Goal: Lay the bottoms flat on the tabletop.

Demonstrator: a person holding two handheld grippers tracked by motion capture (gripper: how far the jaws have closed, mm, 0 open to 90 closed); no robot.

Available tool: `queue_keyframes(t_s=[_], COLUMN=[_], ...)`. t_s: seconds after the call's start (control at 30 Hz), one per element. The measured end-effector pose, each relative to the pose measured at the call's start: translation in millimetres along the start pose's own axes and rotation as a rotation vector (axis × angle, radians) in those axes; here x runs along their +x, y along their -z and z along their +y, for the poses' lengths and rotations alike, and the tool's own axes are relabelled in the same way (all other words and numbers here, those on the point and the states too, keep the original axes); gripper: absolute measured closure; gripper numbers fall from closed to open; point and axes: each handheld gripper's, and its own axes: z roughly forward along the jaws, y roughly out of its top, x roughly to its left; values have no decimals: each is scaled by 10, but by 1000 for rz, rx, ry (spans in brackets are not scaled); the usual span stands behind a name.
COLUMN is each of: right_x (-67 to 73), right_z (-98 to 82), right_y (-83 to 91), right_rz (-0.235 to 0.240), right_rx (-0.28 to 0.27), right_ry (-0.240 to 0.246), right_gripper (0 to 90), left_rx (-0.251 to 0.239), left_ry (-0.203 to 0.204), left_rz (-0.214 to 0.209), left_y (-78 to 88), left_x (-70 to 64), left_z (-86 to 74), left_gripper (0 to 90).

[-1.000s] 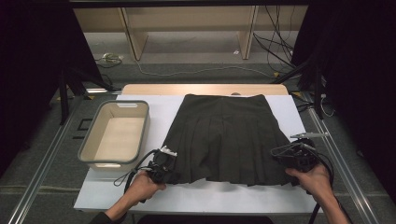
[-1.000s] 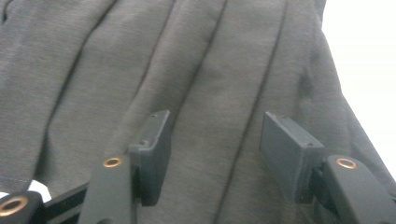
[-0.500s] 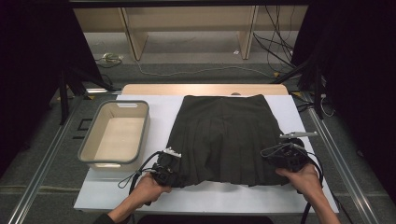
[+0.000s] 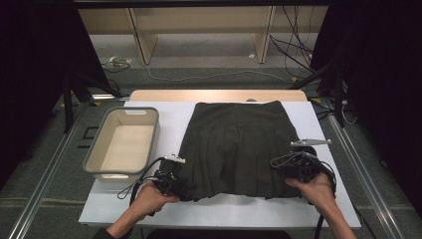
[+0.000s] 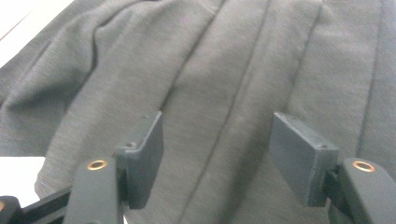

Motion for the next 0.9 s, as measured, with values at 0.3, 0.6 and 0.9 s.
queue_keyframes(t_s=[0.3, 0.6, 0.9], right_x=[169, 448, 606], right_z=[175, 402, 586], right_y=[-146, -373, -590], right_rz=[32, 83, 111], right_rx=[-14, -15, -8], right_ry=[26, 62, 73], right_gripper=[316, 288, 250], left_rx=[-17, 16, 50], left_ry=[75, 101, 149], left_rz=[109, 169, 189], left_y=[90, 31, -31], left_x=[133, 163, 271], left_z=[-6, -27, -61], left_gripper=[308, 236, 177])
